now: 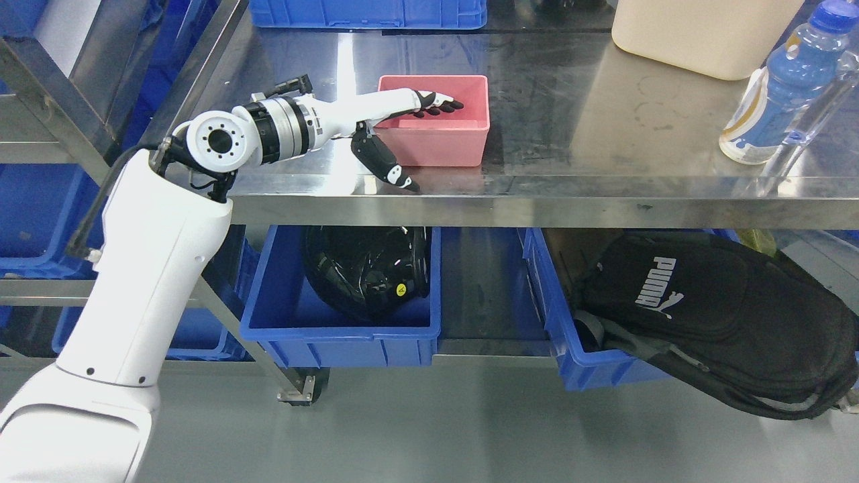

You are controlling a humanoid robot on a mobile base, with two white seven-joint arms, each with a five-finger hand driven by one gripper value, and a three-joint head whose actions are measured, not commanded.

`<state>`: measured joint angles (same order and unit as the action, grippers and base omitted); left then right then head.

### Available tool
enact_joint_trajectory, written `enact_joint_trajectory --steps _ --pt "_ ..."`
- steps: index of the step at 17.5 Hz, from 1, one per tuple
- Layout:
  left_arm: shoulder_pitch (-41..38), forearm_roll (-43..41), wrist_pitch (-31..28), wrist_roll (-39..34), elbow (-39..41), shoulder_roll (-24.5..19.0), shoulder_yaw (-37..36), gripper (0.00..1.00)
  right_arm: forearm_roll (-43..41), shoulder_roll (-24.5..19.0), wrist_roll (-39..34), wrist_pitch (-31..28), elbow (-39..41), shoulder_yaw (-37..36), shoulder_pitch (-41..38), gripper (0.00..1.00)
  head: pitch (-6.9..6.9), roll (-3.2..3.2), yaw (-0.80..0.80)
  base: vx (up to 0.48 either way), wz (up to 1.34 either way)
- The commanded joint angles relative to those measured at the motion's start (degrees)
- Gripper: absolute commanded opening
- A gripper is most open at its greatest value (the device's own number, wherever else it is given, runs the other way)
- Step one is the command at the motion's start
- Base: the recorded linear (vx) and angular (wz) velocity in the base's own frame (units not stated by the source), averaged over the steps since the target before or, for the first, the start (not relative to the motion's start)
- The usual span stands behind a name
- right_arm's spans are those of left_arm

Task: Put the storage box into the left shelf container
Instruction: 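Reach the left hand into the pink box and hook its rim, then grip the pink box with the left hand and lift it off the shelf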

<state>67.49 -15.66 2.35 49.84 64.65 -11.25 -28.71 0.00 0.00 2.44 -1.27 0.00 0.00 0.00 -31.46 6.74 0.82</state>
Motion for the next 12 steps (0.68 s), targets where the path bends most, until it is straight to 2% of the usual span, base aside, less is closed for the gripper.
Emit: enact_joint_trajectory --steps 1,6,8,9,10,12 --pt "2.2 -0.8 -0.4 0.3 -10.7 5.5 -2.7 0.78 0.1 1.0 0.0 0.0 1.0 -0.3 -0.5 1.0 0.0 0.0 0.0 0.0 0.0" --pt "2.1 -0.8 0.5 1.3 -13.9 7.9 2.1 0.46 0.1 1.0 0.0 0.0 1.0 -0.3 -0.5 1.0 0.0 0.0 0.0 0.0 0.06" --pt "2.1 -0.9 2.9 1.7 -15.3 9.1 6.4 0.23 0.1 1.0 0.0 0.0 1.0 -0.3 -0.5 1.0 0.0 0.0 0.0 0.002 0.08" --pt "2.0 -0.9 5.7 1.9 -16.7 9.9 9.3 0.07 0.1 1.0 0.0 0.0 1.0 -0.3 -0.5 1.0 0.0 0.0 0.0 0.003 0.09" --pt "1.9 -0.8 7.5 2.0 -17.8 10.2 11.5 0.01 0.1 1.0 0.0 0.0 1.0 -0.3 -0.5 1.0 -0.03 0.0 0.0 0.003 0.15" --pt "1.9 -0.5 8.6 1.9 -19.5 10.2 18.6 0.0 0.1 1.0 0.0 0.0 1.0 -0.3 -0.5 1.0 -0.04 0.0 0.0 0.003 0.16"
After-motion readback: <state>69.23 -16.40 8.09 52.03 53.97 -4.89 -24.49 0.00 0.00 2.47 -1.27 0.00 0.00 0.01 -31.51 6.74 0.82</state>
